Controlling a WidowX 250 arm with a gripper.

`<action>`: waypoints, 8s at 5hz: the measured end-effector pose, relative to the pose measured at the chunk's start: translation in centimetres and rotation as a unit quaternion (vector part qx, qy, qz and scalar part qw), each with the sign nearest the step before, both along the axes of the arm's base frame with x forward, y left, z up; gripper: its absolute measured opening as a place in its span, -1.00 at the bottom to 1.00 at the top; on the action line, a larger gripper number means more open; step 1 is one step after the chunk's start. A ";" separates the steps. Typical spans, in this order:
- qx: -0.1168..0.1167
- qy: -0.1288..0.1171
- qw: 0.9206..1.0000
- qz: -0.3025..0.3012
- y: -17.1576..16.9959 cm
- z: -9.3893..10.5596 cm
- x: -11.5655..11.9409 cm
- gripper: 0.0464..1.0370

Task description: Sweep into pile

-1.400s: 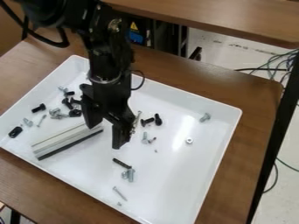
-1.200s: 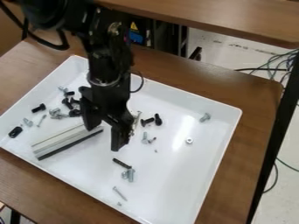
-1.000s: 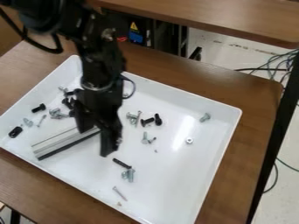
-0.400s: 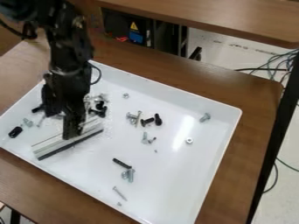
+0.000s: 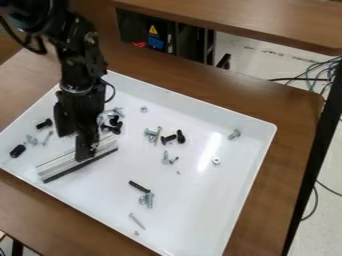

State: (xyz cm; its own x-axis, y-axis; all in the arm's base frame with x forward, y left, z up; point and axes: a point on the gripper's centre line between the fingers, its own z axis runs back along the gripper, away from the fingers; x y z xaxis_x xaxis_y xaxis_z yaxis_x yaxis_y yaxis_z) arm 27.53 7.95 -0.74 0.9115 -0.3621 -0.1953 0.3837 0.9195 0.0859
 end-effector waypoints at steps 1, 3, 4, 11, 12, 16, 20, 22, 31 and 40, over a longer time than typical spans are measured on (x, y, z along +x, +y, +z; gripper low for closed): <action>0.012 -0.017 1.000 0.016 0.7 -1.3 0.5 0.92; -0.012 -0.013 0.999 0.037 0.9 -3.5 0.4 0.79; -0.008 -0.010 0.999 0.039 0.7 -3.6 0.2 0.14; -0.133 0.041 0.990 0.007 -20.5 -1.3 1.6 -0.36; -0.144 0.061 0.987 0.033 -21.7 -2.7 3.0 -0.36; -0.194 0.103 0.972 0.081 -21.0 -3.5 9.7 -0.36; -0.191 0.041 0.959 0.203 -6.7 -5.3 7.9 -0.37; -0.154 -0.007 0.958 0.243 -0.4 -5.5 4.6 -0.37; -0.161 -0.046 0.986 0.019 -17.2 -1.2 -1.4 -0.37; 0.017 -0.057 0.991 0.119 3.9 -5.0 -2.4 -0.37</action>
